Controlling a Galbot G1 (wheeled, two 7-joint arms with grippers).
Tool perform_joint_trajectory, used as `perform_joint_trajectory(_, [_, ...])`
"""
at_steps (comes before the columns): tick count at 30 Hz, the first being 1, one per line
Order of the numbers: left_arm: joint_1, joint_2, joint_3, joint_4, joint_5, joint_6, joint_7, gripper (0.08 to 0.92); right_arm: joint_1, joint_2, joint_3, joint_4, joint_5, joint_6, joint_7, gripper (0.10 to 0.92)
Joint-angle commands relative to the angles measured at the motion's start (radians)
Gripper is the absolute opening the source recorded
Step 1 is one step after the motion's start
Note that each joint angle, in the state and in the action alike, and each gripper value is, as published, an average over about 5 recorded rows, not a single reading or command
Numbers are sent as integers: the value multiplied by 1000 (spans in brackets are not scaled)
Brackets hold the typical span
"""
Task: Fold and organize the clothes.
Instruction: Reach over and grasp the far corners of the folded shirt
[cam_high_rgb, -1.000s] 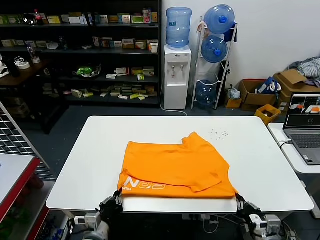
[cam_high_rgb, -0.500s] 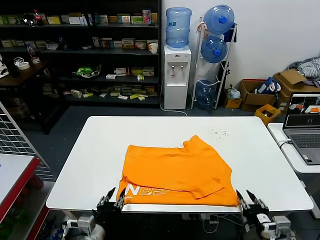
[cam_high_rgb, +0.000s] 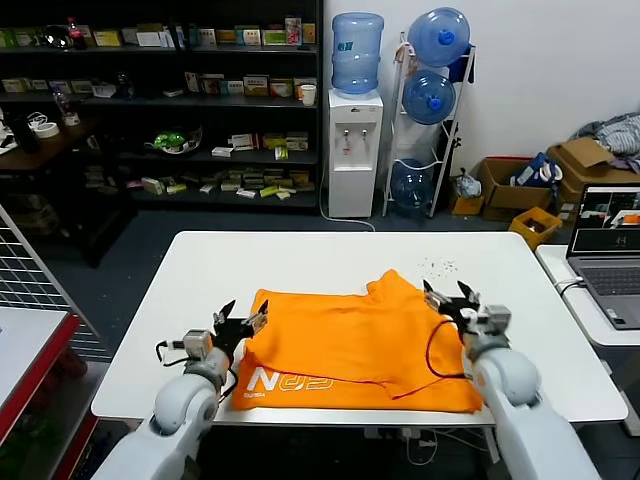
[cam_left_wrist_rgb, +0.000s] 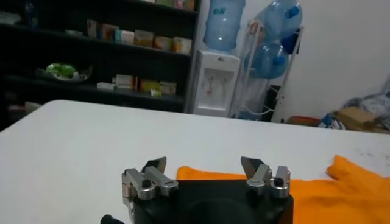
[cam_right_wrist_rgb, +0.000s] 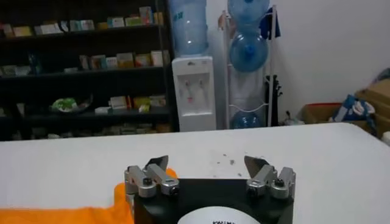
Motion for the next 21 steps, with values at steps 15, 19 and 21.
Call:
perform_joint_trajectory(15, [-290,-49,126,436,-14,42,80,823,230,99,-135,-380,-79,-44,-47,808])
perform_joint_trajectory(19, [-292,-55,140,438,3,42,80,791,215,94,-137,-374,-74,-65,-51,773])
perform_joint_trajectory(21, [-294,-58,147,439,8,42,80,745,208,94,-136,-372,-71,-71,-55,742])
